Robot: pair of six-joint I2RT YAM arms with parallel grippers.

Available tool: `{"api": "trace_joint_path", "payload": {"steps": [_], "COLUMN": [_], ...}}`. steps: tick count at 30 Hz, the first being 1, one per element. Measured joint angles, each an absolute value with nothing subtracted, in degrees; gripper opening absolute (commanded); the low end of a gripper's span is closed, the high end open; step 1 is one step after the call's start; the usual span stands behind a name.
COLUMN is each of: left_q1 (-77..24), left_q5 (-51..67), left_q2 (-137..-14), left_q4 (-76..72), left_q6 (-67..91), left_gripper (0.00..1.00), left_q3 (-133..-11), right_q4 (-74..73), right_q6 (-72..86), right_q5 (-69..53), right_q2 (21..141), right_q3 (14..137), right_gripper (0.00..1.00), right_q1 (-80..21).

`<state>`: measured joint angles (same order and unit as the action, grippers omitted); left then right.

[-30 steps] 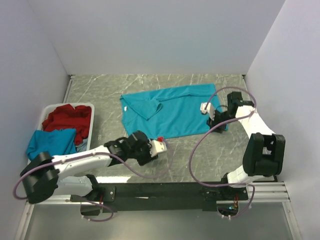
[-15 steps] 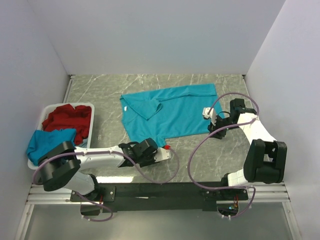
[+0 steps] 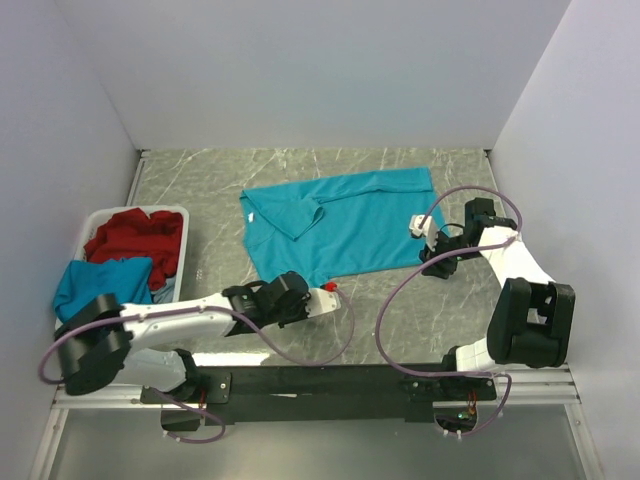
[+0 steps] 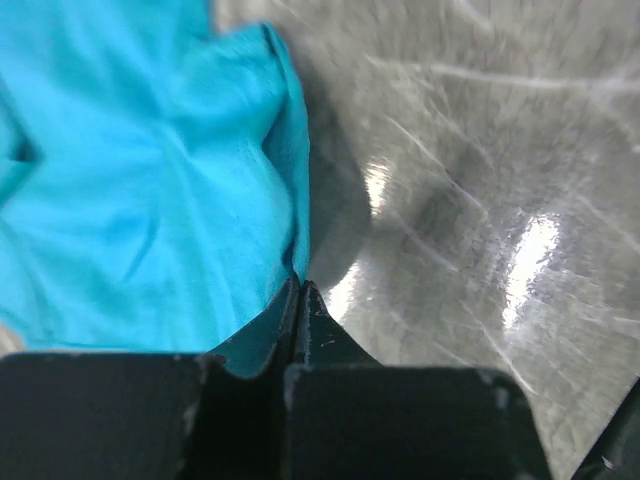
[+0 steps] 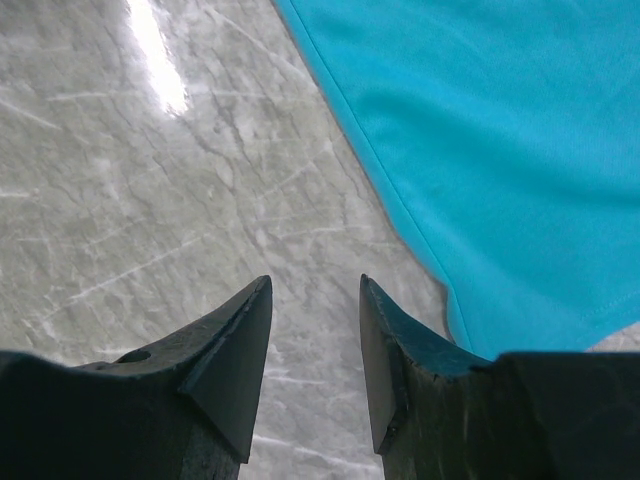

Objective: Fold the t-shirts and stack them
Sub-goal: Fold the tshirt

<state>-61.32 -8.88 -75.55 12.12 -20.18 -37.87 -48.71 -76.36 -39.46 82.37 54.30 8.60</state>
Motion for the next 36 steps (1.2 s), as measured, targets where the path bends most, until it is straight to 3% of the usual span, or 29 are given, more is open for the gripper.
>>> {"api": "trace_joint_path", "payload": {"steps": [7, 14, 27, 30, 34, 36], "left_q1": [-61.3, -61.3, -61.3, -61.3, -61.0, -60.6], "left_q5": [-9.0, -8.9, -8.9, -9.0, -9.0, -9.0], "left_q2": [-68.2, -69.1, -69.3, -69.3, -69.3, -69.2], "left_q4": [11.8, 12.0, 12.5, 12.5, 12.5, 12.5], "left_q6": [-20.2, -20.2, -20.2, -20.3, -20.2, -20.2], "left_gripper": [0.00, 0.00, 0.00, 0.00, 0.00, 0.00], "left_q3": [-36.8, -36.8, -36.8, -36.8, -36.8, -36.8], "right_q4": [-48.7, -49.2, -46.9, -47.0, -47.0, -46.8], "right_q6": [-81.7, -91.0, -92.2, -92.0, -91.8, -91.5], "right_q5": [-34.3, -28.1, -24.6, -24.2, -23.4, -23.4], "right_q2": [83.0, 93.4, 103.8, 105.6, 105.9, 105.9], "right_q3": [54.6, 61.9, 67.9, 67.9, 68.4, 68.4], "right_gripper": [0.47, 0.47, 0.43, 0.36, 0.10, 0.05], "right_q1": [12.3, 18.7, 16.2, 15.6, 15.2, 15.2]}}
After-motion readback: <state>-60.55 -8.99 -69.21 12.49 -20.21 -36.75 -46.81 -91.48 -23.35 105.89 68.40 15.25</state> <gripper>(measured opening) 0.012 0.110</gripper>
